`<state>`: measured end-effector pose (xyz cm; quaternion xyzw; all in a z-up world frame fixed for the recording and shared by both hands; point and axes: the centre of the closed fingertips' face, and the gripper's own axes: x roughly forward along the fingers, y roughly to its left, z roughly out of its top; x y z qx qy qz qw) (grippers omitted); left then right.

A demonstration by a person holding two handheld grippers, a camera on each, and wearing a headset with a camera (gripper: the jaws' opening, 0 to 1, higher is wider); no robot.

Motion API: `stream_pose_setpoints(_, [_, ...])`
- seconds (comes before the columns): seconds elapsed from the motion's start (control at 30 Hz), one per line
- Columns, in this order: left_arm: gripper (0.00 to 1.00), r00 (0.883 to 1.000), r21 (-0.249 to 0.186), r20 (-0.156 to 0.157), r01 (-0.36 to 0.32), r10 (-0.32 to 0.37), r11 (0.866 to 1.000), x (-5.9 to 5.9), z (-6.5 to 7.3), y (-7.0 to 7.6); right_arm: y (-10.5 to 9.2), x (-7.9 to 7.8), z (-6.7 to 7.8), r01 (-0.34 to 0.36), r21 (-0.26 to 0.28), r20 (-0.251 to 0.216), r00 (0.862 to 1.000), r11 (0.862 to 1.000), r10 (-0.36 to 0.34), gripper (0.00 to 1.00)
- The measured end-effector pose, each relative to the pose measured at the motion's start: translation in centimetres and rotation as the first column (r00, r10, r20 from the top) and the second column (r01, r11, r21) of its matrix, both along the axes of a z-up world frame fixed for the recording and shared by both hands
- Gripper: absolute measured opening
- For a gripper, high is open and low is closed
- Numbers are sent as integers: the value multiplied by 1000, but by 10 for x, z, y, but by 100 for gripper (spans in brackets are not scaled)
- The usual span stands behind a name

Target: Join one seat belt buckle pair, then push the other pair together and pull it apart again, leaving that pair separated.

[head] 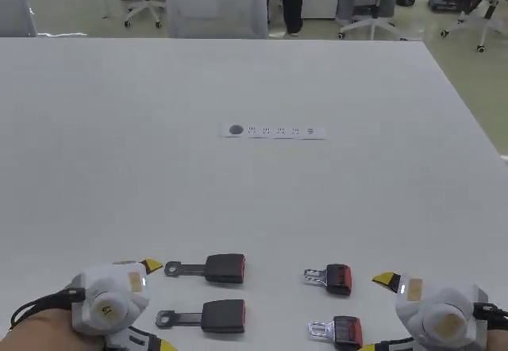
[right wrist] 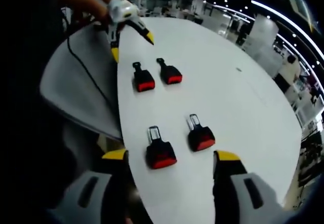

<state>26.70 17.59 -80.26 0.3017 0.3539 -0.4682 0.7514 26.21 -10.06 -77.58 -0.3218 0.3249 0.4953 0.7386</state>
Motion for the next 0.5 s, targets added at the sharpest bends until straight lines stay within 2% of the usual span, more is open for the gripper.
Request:
stream_pose_setpoints(0.03, [81,1000,-1,-19,15,-16,1000,-2,-3,-2,1,0,-1,-5,0,-3,1000,1000,5,66])
stream_pose_setpoints(0.1, [78,999,25,-11,52,-52,998,0,-7,-5,4,1,-3,-20,-6,-5,1000,1000,20,64])
stream_pose_setpoints(0.17, [78,998,23,-17,61,-60,998,1,-8,-9,6,1,-5,-35,-14,-10,999,999,34,63])
stream_pose_setpoints(0.3, [73,994,44,-18,109,-109,993,5,-14,-16,9,-2,-14,-68,-34,-37,997,997,67,62])
stream_pose_setpoints(0.5, [64,982,77,-43,188,-185,979,4,-24,-25,9,-5,-27,-106,-67,-76,992,992,101,54])
